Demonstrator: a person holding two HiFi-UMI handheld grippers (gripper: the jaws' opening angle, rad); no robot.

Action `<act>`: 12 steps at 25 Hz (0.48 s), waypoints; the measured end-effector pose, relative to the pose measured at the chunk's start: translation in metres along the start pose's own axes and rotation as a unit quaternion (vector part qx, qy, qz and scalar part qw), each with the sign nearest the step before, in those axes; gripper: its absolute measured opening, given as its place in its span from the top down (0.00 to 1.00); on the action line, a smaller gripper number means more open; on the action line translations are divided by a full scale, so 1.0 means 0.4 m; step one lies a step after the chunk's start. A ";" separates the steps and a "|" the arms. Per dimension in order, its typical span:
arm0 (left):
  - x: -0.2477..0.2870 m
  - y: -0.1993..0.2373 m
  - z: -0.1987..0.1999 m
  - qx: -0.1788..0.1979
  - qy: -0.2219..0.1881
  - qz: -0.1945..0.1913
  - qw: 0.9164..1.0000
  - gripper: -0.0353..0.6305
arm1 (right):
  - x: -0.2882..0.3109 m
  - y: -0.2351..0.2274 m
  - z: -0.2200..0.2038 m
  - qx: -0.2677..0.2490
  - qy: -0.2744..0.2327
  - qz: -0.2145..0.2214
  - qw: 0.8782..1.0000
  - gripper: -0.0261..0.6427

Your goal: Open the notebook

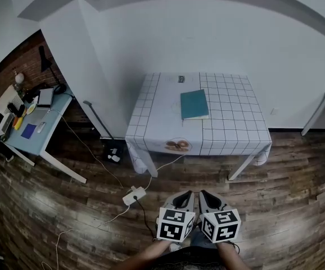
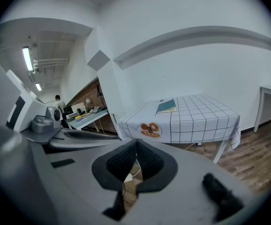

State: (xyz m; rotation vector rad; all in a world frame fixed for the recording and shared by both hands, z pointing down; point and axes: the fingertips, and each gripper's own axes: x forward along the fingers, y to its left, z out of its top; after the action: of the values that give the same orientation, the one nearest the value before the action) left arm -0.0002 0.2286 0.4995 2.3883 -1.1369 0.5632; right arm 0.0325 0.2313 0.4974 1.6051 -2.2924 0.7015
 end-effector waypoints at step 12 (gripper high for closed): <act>0.185 0.028 0.106 -0.004 0.011 0.026 1.000 0.93 | 0.126 -0.153 0.093 0.002 0.004 0.028 1.000 0.94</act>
State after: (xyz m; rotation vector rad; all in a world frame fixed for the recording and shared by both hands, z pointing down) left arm 0.0412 0.1535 0.5059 2.3461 -1.1928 0.6008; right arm 0.0738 0.1542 0.5040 1.5422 -2.3394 0.7262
